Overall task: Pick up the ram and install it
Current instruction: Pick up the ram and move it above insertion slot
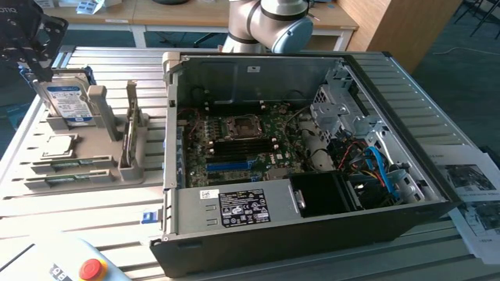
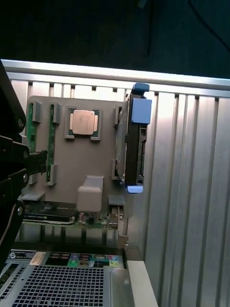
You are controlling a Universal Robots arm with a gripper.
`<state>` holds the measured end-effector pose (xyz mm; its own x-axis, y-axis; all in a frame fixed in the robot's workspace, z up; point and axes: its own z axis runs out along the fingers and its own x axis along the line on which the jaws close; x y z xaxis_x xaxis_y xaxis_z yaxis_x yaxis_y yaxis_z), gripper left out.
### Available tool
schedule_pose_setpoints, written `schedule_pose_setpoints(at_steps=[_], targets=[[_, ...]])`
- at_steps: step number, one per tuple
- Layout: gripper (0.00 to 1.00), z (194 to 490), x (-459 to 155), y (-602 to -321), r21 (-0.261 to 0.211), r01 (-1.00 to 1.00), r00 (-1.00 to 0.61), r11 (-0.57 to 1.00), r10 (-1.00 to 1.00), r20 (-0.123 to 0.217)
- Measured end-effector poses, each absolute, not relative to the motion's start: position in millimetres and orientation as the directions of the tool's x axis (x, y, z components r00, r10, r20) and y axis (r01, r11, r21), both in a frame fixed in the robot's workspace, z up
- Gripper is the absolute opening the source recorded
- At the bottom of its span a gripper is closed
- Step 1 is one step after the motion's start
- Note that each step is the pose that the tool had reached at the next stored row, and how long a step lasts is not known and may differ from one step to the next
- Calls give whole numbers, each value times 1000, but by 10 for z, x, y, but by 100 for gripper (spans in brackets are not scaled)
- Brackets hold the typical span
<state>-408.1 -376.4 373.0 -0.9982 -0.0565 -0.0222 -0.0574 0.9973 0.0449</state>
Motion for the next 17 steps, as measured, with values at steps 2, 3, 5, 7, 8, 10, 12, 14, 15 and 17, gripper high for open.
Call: schedule_pose_setpoints(at_steps=[2, 3, 5, 7, 8, 10, 12, 14, 15, 17], targets=[[10, 3728, -4081, -3764, 45, -91, -996, 995, -90, -22], [10, 3728, -4080, -3764, 45, -105, -994, 993, -104, -22], [10, 3728, -4080, -3764, 45, -132, -991, 990, -131, -22], [10, 3728, -4081, -3764, 45, -157, -988, 987, -156, -22], [10, 3728, -4080, -3764, 45, -170, -985, 984, -170, -22], [10, 3728, -4080, -3765, 45, -193, -981, 980, -193, -22], [10, 3728, -4080, -3766, 45, -216, -976, 975, -215, -22], [10, 3728, -4080, -3767, 45, -239, -971, 970, -238, -22], [10, 3728, -4080, -3768, 45, -249, -969, 968, -248, -22], [10, 3728, -4080, -3769, 45, -269, -963, 962, -268, -22]])
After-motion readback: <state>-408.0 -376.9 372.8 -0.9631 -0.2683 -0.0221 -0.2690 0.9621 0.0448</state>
